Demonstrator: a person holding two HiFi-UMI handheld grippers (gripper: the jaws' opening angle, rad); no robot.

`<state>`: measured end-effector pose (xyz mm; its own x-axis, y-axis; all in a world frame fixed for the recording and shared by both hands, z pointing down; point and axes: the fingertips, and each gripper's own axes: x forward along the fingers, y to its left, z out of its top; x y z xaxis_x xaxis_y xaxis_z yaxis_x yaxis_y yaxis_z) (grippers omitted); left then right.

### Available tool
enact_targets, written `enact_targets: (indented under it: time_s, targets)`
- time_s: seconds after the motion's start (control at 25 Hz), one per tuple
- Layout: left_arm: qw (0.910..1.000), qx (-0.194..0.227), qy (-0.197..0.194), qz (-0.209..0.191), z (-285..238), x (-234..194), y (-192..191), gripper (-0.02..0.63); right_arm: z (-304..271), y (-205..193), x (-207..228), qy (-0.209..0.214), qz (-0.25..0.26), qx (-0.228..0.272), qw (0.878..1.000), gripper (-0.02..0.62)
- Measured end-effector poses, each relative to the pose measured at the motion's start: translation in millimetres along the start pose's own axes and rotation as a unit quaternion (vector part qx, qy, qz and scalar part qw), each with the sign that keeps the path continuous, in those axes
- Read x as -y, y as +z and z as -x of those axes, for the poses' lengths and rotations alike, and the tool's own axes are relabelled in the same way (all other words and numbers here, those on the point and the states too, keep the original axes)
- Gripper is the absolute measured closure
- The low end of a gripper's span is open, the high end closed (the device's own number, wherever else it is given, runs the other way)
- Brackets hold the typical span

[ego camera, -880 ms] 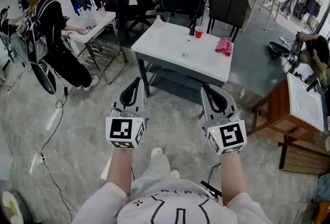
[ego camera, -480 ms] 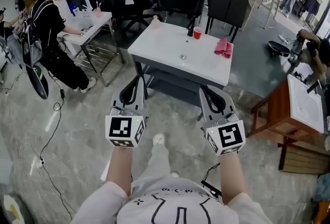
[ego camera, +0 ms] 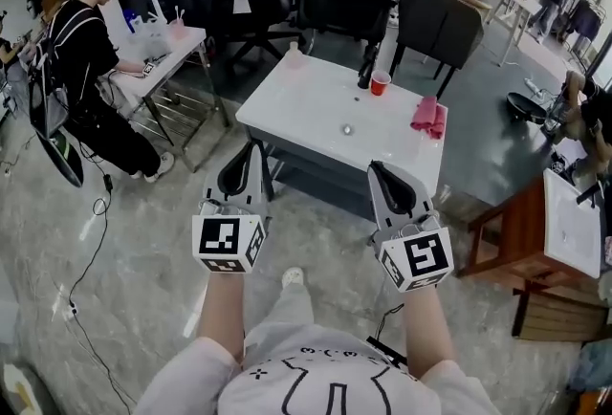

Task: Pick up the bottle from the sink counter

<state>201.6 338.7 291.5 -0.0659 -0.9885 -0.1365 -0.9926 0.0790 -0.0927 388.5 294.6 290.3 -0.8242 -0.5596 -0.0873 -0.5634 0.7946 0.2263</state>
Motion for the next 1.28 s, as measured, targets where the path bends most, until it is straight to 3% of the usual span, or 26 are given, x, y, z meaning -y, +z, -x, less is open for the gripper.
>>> enact_targets:
  time_s: [0.32, 0.56, 0.92, 1.28]
  targets:
    - [0.9998, -0.011, -0.013, 0.013, -110, -59, -16, 0.597, -114, -14, 43, -0.004, -0.001, -0.022, 1.000, 0.561]
    - [0.9995, -0.019, -0.012, 0.021, -162, -105, -32, 0.597, -182, -30, 52, -0.001, -0.006, -0.031, 1.000, 0.561]
    - [0.9990, -0.025, -0.030, 0.022, -201, -127, -46, 0.597, -227, -45, 60, -0.006, -0.007, -0.044, 0.999, 0.561]
    - [0.9993, -0.028, -0.018, 0.015, -223, -149, -57, 0.597, -262, -57, 71, -0.003, -0.015, -0.040, 0.999, 0.561]
